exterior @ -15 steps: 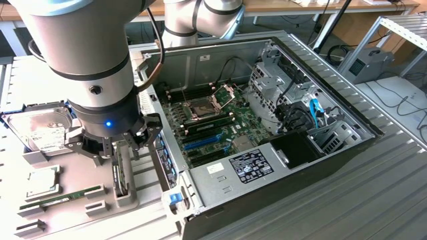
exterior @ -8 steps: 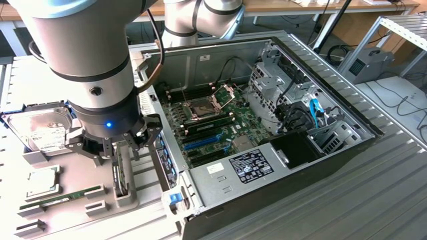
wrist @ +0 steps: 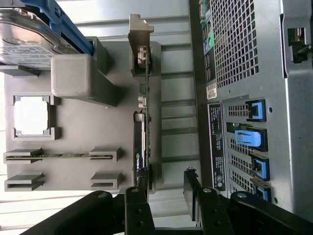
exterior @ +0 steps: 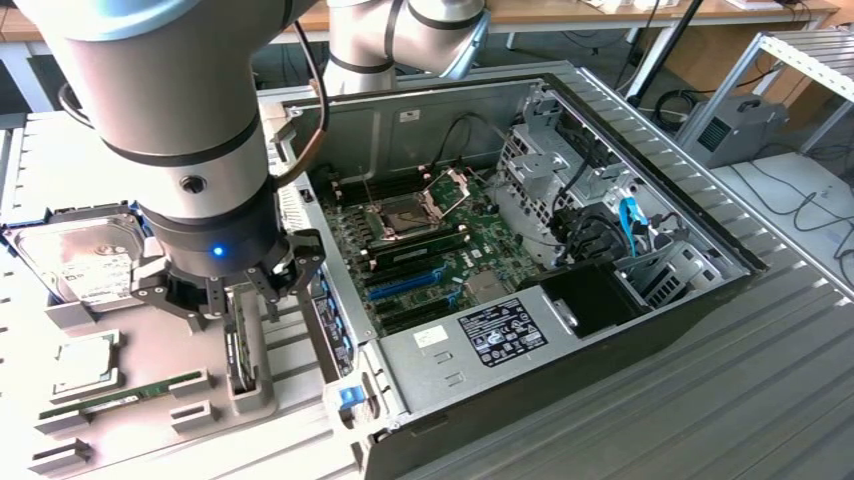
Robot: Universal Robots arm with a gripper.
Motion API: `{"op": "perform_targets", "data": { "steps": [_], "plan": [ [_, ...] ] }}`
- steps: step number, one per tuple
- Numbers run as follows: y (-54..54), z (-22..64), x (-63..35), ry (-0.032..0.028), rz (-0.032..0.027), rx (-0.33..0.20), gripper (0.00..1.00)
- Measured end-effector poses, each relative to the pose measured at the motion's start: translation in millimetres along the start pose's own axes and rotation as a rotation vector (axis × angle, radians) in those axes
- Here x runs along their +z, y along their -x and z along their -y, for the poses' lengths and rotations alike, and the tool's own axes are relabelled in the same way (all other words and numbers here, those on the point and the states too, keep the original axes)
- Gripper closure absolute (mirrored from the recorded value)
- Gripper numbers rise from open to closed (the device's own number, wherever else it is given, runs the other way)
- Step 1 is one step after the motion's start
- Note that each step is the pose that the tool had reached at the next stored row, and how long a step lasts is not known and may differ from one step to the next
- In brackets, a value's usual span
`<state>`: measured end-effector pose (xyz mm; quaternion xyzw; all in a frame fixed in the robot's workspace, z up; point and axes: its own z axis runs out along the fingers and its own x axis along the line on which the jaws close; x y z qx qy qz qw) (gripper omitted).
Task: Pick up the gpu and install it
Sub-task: 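Pick up the gpu and move the gpu toward the slot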
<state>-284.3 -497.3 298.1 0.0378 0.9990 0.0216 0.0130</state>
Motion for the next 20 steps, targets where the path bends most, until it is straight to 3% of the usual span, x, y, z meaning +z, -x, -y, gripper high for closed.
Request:
{"op": "perform_targets", "data": {
  "steps": [20],
  "plan": [
    [-0.1, 0.2, 4.4, 0.0, 0.0, 0.0, 0.58]
  ]
}}
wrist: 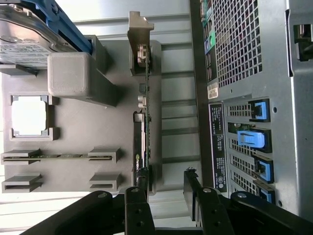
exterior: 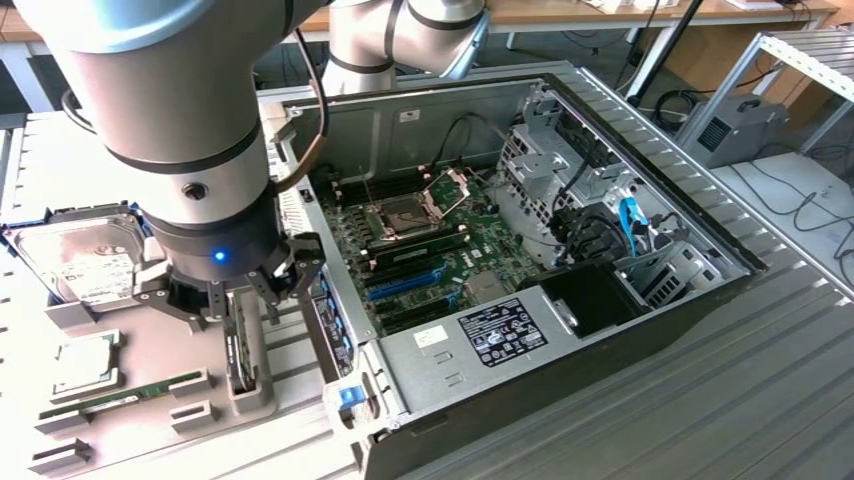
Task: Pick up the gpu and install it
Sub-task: 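Pick up the gpu and move the gpu toward the slot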
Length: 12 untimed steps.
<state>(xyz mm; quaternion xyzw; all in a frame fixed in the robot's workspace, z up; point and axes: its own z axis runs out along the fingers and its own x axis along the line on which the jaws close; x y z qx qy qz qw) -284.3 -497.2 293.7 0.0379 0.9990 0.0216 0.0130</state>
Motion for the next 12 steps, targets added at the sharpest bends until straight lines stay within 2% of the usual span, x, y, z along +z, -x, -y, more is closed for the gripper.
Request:
{"op": "perform_targets", "data": {
  "steps": [12],
  "plan": [
    [-0.1, 0.2, 3.3, 0.0, 0.0, 0.0, 0.58]
  ]
}}
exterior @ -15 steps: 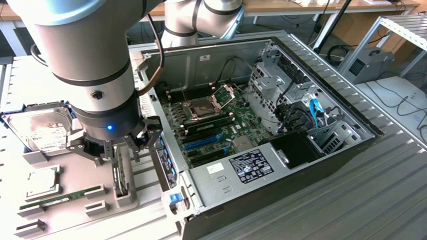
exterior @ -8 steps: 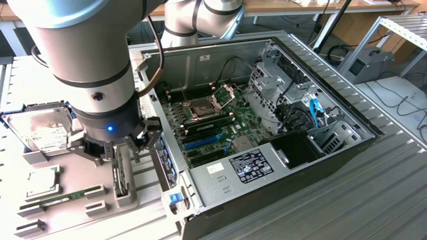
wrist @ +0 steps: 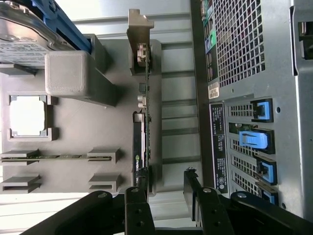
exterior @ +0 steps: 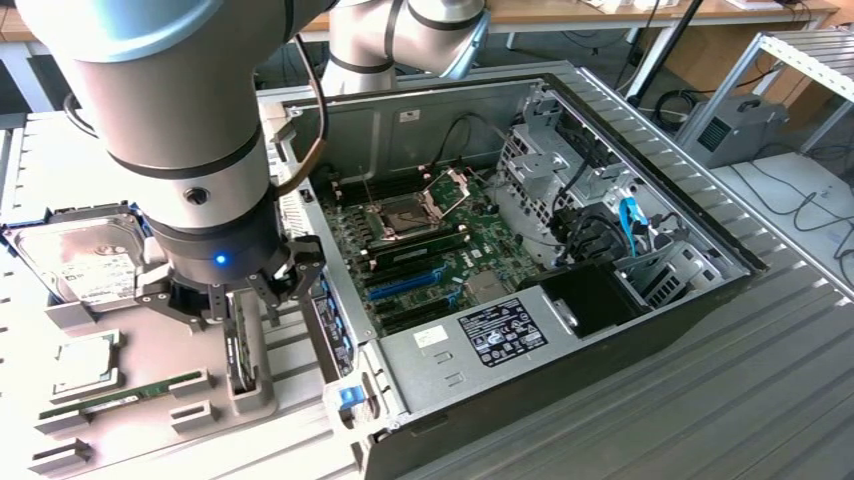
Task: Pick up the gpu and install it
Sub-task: 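Pick up the gpu and move the gpu toward the slot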
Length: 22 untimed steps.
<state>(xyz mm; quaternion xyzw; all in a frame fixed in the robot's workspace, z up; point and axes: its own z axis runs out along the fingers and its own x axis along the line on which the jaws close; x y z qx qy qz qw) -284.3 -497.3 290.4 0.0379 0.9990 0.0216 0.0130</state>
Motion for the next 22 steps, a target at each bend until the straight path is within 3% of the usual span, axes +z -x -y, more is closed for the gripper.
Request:
{"op": "perform_targets", "data": {
  "steps": [22],
  "plan": [
    [-0.1, 0.2, 4.8, 0.0, 0.0, 0.0, 0.58]
  ]
}}
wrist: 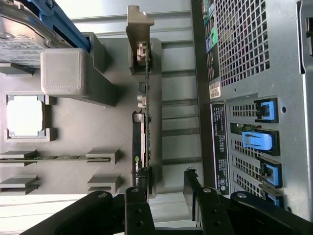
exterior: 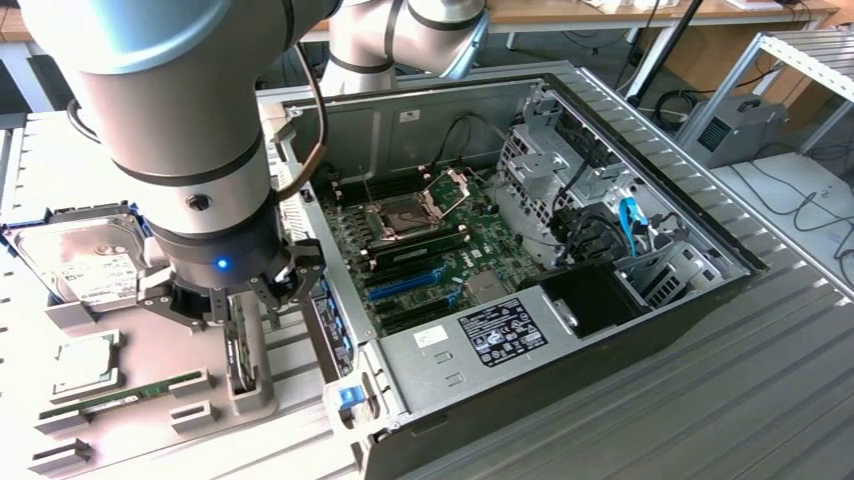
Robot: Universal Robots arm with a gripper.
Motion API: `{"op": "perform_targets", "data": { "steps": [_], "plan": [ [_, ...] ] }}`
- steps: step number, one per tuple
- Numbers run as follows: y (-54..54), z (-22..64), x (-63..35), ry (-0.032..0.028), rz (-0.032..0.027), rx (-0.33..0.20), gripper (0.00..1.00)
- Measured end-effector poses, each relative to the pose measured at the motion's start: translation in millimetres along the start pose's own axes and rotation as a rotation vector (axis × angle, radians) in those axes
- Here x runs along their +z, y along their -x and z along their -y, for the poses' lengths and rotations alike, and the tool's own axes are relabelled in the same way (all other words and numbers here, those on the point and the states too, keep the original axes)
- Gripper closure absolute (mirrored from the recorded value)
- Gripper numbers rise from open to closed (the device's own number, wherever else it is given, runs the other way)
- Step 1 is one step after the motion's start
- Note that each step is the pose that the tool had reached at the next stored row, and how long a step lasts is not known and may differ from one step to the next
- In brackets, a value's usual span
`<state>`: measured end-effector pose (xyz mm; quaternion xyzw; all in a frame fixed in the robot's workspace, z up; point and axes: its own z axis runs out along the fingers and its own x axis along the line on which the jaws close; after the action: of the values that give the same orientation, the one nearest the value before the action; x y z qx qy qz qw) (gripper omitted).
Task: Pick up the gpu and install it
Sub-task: 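Pick up the gpu and move the gpu toward the slot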
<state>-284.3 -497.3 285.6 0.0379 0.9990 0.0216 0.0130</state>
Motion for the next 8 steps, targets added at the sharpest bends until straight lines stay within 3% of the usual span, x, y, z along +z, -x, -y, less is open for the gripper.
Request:
{"op": "perform_targets", "data": {
  "steps": [8],
  "plan": [
    [0.0, 0.1, 1.8, 0.0, 0.0, 0.0, 0.58]
  ]
}}
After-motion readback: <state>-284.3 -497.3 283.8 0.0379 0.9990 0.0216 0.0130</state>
